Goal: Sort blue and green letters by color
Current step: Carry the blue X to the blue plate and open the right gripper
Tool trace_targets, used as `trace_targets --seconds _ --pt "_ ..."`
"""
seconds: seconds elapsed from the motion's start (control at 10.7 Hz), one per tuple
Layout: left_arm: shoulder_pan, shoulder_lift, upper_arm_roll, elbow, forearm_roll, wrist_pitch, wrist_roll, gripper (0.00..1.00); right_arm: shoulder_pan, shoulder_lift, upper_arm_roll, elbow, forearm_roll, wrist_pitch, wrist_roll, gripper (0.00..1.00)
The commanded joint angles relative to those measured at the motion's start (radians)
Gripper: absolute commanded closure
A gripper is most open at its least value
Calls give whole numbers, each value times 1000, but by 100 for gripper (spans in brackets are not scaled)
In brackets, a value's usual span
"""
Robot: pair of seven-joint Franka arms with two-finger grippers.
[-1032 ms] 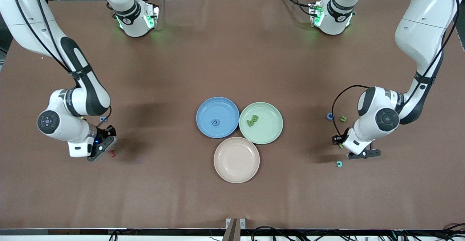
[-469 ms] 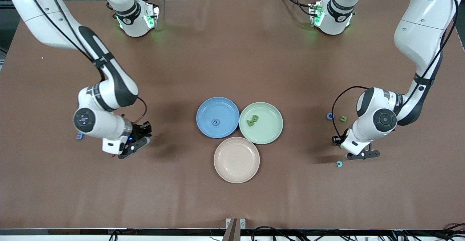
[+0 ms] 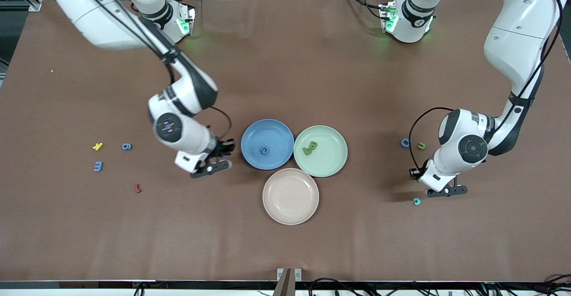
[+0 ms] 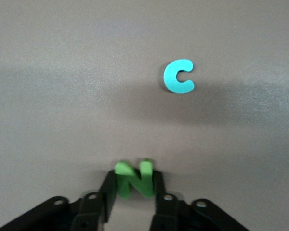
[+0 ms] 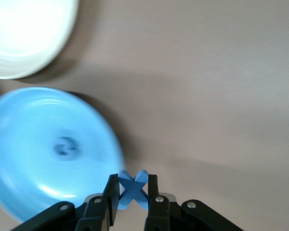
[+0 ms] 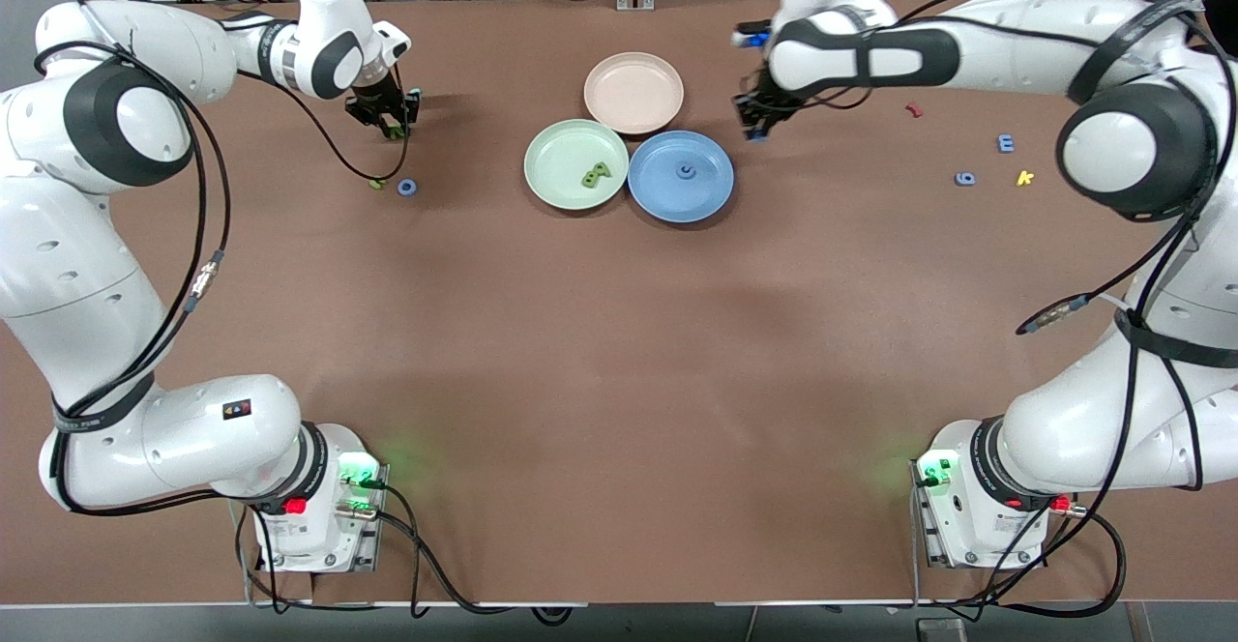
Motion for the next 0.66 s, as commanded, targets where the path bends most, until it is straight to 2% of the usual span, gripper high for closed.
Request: trace_targets --seconds 0.0,0.09,0.19,0.28,0.56 --pt "-5 14 3 18 33 4 -28 100 162 31 -10 74 10 -9 323 100" --pt "-7 9 3 21 33 4 -29 100 190 43 -12 79 10 -7 403 81" --pt "-8 -1 2 24 36 3 -31 100 212 47 -13 79 9 -5 466 26" --pt "-13 -21 -7 23 37 -5 -32 100 227 47 -15 79 4 -5 500 0" --pt "-94 -80 -30 21 17 -29 -66 100 203 38 -21 77 -5 -16 493 0"
